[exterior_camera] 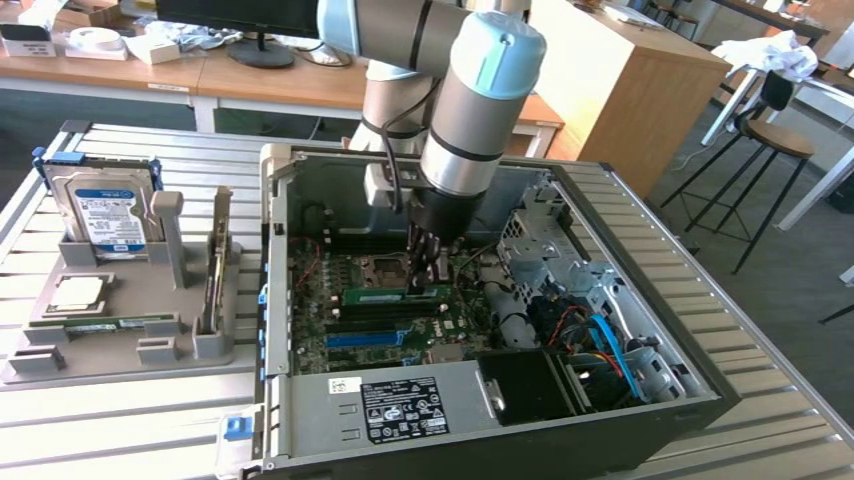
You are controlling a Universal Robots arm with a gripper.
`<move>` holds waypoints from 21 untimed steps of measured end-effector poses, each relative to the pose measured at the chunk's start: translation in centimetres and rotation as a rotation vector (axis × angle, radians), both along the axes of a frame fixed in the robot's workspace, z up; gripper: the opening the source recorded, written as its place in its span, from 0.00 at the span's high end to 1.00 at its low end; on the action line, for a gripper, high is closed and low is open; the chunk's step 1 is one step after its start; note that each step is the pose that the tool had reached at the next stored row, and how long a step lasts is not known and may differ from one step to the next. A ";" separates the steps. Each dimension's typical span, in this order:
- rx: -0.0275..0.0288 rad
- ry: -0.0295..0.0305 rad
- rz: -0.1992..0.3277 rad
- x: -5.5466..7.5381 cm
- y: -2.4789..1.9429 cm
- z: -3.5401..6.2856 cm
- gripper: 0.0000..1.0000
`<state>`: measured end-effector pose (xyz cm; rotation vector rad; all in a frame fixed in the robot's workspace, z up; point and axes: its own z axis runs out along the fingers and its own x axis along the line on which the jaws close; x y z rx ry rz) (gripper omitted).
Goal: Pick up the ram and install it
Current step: 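Insert the ram into the slot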
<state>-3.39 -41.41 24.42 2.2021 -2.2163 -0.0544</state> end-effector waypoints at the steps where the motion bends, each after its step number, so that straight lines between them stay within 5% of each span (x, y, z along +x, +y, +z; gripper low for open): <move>1: 0.0001 0.0000 0.000 0.0 0.00 -0.05 0.89; 21: -0.0001 0.0000 0.000 0.0 0.00 -0.71 0.89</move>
